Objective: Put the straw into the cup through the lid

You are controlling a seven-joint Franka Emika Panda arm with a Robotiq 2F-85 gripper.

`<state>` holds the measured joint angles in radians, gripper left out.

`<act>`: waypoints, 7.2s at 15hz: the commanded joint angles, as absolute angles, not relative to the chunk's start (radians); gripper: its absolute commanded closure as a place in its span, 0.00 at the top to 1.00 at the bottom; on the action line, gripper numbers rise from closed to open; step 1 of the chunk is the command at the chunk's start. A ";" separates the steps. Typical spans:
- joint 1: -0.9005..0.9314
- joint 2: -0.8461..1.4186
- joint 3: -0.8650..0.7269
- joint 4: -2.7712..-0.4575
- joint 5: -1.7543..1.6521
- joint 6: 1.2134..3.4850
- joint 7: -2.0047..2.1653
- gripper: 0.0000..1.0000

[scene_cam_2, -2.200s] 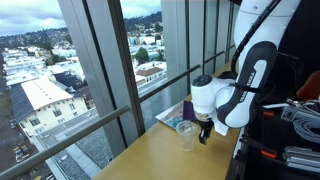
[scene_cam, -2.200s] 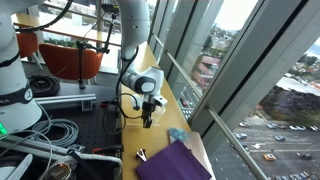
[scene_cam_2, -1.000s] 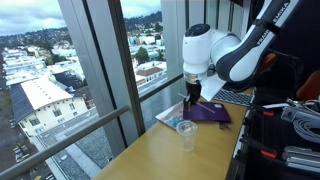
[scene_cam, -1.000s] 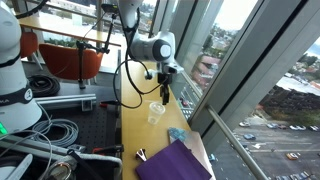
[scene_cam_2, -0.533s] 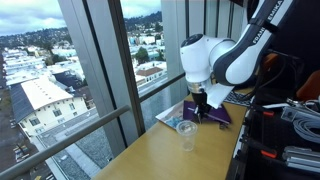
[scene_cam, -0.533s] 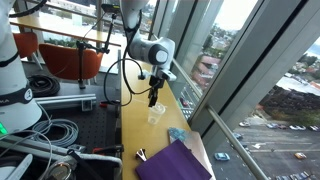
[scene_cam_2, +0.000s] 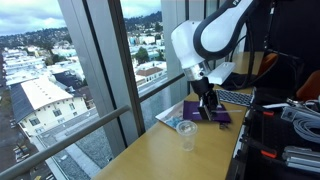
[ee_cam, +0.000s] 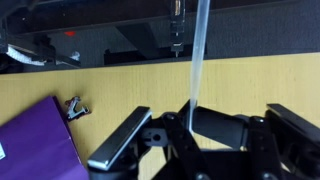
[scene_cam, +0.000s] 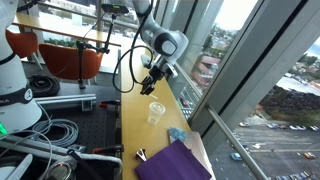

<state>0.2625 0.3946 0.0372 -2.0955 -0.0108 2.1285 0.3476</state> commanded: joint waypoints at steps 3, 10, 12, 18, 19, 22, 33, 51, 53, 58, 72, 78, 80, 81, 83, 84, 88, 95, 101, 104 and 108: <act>0.116 0.458 0.088 -1.930 0.188 1.861 0.108 0.00; -0.012 0.597 0.080 -1.742 0.434 1.621 0.006 0.00; -0.034 0.644 0.076 -1.697 0.492 1.579 0.023 0.00; -0.074 0.751 0.071 -1.609 0.622 1.514 0.065 0.00; -0.077 0.763 0.069 -1.599 0.638 1.511 0.070 0.00; -0.083 0.793 0.063 -1.577 0.671 1.506 0.078 0.00; -0.102 0.920 0.066 -1.494 0.764 1.502 0.061 0.00; -0.076 1.000 0.057 -1.409 0.786 1.463 0.187 0.00; -0.078 1.014 0.055 -1.395 0.784 1.463 0.199 0.00; -0.069 1.038 0.054 -1.391 0.784 1.466 0.223 0.00; -0.052 1.017 0.031 -1.393 0.758 1.476 0.267 0.00; -0.069 1.028 0.020 -1.363 0.756 1.463 0.260 0.00; -0.074 1.034 0.018 -1.356 0.758 1.460 0.261 0.00; -0.078 1.037 0.019 -1.354 0.760 1.457 0.262 0.00; -0.087 1.046 0.023 -1.345 0.763 1.445 0.260 0.00; -0.091 1.051 0.025 -1.338 0.765 1.433 0.258 0.00; -0.103 1.078 0.028 -1.299 0.772 1.372 0.259 0.00; -0.119 1.145 0.029 -1.206 0.779 1.322 0.260 0.00; -0.123 1.213 0.038 -1.125 0.782 1.303 0.270 0.00; -0.125 1.243 0.043 -1.083 0.780 1.300 0.271 0.26; -0.115 1.255 0.054 -1.047 0.773 1.299 0.269 0.53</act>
<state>-0.1086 1.2254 0.0327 -1.1169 0.7740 1.3471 0.2474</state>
